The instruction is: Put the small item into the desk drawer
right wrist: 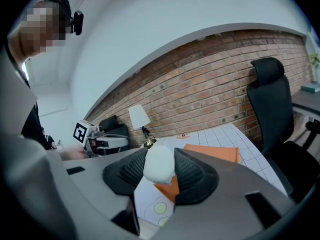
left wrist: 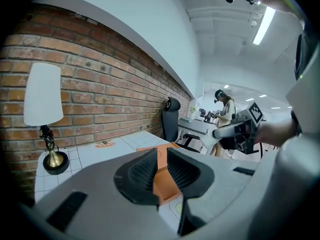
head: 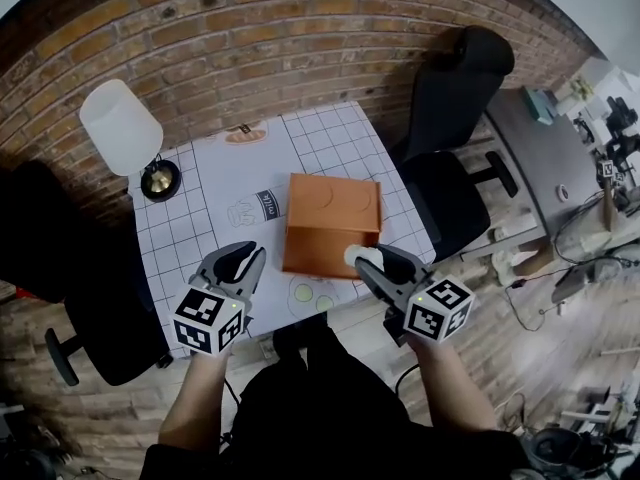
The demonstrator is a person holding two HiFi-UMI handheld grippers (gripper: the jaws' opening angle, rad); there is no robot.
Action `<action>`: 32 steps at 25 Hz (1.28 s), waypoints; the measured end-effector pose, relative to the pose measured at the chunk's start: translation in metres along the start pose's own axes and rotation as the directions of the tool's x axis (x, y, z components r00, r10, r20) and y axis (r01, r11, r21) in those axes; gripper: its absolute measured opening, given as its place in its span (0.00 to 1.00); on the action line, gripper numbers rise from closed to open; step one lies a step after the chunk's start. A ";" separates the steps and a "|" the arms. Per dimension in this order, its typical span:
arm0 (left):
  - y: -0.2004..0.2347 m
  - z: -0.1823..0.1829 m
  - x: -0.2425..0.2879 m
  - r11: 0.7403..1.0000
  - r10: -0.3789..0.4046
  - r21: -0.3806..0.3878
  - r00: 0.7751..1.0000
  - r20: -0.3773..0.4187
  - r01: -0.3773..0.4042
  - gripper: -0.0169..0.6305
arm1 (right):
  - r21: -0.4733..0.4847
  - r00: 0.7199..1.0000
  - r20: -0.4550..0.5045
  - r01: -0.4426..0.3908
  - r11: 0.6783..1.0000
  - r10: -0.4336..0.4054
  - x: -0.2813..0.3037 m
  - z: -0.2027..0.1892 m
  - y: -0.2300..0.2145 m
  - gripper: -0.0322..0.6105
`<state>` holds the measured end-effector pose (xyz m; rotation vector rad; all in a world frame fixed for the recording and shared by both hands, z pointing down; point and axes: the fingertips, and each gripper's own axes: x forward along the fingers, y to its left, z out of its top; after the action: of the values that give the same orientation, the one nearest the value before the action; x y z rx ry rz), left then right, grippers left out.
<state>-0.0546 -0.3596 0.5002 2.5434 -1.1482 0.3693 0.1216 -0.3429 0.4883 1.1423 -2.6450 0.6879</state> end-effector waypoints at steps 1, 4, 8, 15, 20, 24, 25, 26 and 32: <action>0.001 -0.003 0.003 1.000 0.003 -0.008 1.000 -0.005 -0.003 0.13 | 0.005 1.000 -0.011 0.000 1.000 0.000 0.003 -0.005 -0.004 0.31; 0.007 -0.013 0.013 1.000 0.008 -0.025 0.999 -0.031 -0.009 0.13 | 0.007 0.999 -0.041 0.002 1.000 -0.001 0.013 -0.015 -0.017 0.31; 0.012 -0.019 0.028 0.999 0.017 -0.045 0.998 -0.060 -0.019 0.13 | -0.021 0.996 -0.092 -0.006 1.000 0.004 0.024 -0.028 -0.032 0.31; 0.022 -0.030 0.050 0.999 0.008 -0.039 0.994 -0.106 -0.013 0.13 | 0.000 0.987 -0.163 -0.012 1.000 0.012 0.048 -0.059 -0.053 0.31; 0.025 -0.042 0.058 0.998 -0.004 -0.060 0.992 -0.126 -0.004 0.13 | -0.029 0.969 -0.245 -0.027 0.999 0.019 0.066 -0.081 -0.060 0.31; 0.029 -0.043 0.058 0.998 -0.001 -0.067 0.992 -0.129 -0.008 0.13 | -0.037 0.954 -0.298 -0.040 0.998 0.027 0.075 -0.094 -0.065 0.31; 0.029 -0.044 0.058 0.998 0.000 -0.068 0.992 -0.130 -0.008 0.13 | -0.043 0.950 -0.310 -0.042 0.998 0.027 0.078 -0.097 -0.066 0.31; 0.030 -0.045 0.058 0.998 -0.001 -0.070 0.991 -0.131 -0.009 0.13 | -0.046 0.947 -0.321 -0.046 0.998 0.028 0.081 -0.098 -0.067 0.31; 0.032 -0.046 0.055 0.996 0.008 -0.086 0.992 -0.128 -0.019 0.13 | -0.089 0.921 -0.388 -0.084 0.992 0.044 0.099 -0.109 -0.066 0.31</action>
<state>-0.0483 -0.3990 0.5677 2.4008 -1.1102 0.4681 0.0996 -0.3938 0.6398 0.7974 -2.3581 0.6953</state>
